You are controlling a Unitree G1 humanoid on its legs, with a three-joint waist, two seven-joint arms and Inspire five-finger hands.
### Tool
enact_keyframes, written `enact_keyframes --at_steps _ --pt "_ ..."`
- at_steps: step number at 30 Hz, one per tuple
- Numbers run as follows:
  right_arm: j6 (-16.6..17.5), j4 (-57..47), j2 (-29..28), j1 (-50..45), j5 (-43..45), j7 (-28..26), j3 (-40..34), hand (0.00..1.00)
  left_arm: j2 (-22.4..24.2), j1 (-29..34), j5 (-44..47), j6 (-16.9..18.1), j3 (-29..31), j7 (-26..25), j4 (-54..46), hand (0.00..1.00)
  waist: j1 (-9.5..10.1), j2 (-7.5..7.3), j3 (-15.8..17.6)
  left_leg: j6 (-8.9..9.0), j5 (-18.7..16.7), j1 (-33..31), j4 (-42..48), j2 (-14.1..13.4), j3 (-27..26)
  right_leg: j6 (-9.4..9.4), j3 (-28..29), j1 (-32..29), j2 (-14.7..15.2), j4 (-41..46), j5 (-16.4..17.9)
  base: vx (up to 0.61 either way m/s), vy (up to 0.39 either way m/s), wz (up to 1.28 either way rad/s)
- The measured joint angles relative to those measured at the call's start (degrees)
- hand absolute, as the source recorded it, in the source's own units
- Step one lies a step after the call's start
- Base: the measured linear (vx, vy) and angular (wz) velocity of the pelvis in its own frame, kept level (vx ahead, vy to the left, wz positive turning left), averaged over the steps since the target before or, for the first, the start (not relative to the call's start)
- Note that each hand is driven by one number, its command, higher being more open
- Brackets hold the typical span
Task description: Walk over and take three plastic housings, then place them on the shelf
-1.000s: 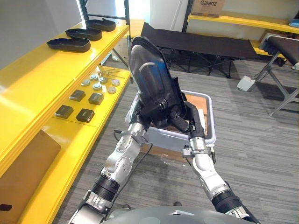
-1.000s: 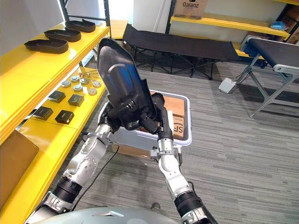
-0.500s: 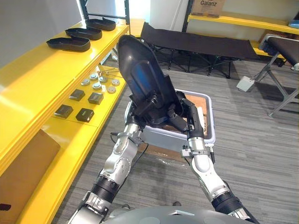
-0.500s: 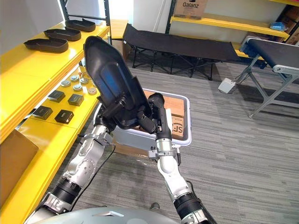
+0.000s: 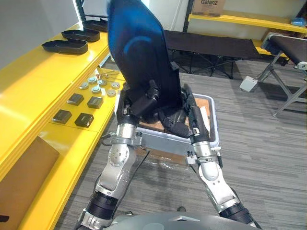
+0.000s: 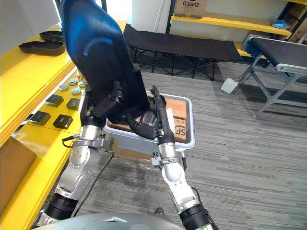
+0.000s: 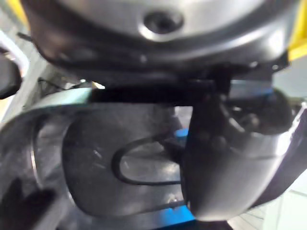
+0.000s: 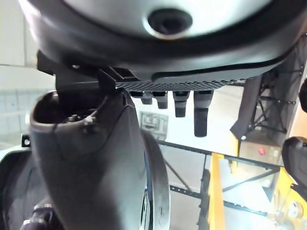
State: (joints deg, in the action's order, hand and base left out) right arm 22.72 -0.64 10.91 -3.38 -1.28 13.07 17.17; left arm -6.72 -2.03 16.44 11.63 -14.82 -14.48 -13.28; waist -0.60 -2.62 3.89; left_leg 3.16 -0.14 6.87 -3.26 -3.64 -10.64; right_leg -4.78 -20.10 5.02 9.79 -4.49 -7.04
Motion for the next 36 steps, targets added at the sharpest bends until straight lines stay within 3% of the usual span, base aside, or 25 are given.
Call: enact_keyframes --at_steps 7,11,16,21,28,33,36 --pt "-4.8 -1.9 3.0 -6.9 7.6 -8.3 -7.8 1.0 -0.8 4.6 -3.9 2.1 10.1 -1.6 -6.9 0.0 -1.06 1.02 0.6 0.02 0.0 0.8 -0.7 0.0 -0.8 -0.01 0.8 -0.1 -0.1 0.0 0.1 0.0 0.004 -0.06" --pt "-5.0 -2.9 3.4 -7.1 12.1 -11.3 -8.5 1.0 -1.9 6.8 -5.7 2.3 10.6 0.3 -8.4 0.0 -0.96 1.51 0.7 0.05 -0.1 0.7 -0.9 -0.1 -1.5 -0.03 1.6 -0.7 -0.1 0.0 0.0 0.0 0.005 -0.09" --pt "-5.2 -4.5 3.0 -6.8 18.3 -11.7 -8.7 1.0 -2.2 10.9 -5.4 3.5 10.0 3.0 -8.6 0.0 -1.07 1.64 0.7 -0.12 0.0 0.7 -0.8 -0.1 -1.7 -0.03 1.7 -0.8 -0.1 0.0 0.0 0.0 0.0 -0.01" --pt "-8.6 -4.0 1.6 -7.2 22.5 -11.6 -8.9 1.0 -0.6 13.3 -4.8 5.6 10.2 2.2 -8.6 0.0 -0.93 2.04 0.9 0.12 -0.3 0.7 -0.9 -0.1 -1.4 -0.06 1.5 -0.6 0.0 0.0 0.1 0.0 0.0 0.01" --pt "-10.2 -0.2 -0.1 -7.0 25.3 -12.2 -8.7 1.0 1.6 14.1 -3.4 6.1 11.9 -1.6 -8.6 0.0 -0.42 2.91 1.3 0.03 0.1 0.5 -1.0 0.0 0.4 -0.14 -0.4 0.2 0.1 0.0 0.4 -0.01 -0.008 0.12" --pt "-11.9 0.7 -1.8 -6.4 25.2 -11.8 -6.9 1.0 2.8 18.0 -3.7 5.9 16.5 -4.4 -10.1 0.0 1.24 3.18 1.2 0.26 1.0 -1.8 -0.9 0.0 5.4 -0.12 -5.5 0.9 0.1 0.0 1.1 0.0 -0.029 0.51" --pt "-12.2 2.6 -2.2 -4.0 24.1 -9.9 -4.6 1.0 4.4 21.8 -3.5 5.9 20.2 -4.5 -11.5 0.0 4.03 3.15 1.2 0.09 1.8 -2.6 -0.9 0.0 8.6 -0.1 -8.8 1.9 0.1 0.0 1.6 0.01 -0.031 0.56"
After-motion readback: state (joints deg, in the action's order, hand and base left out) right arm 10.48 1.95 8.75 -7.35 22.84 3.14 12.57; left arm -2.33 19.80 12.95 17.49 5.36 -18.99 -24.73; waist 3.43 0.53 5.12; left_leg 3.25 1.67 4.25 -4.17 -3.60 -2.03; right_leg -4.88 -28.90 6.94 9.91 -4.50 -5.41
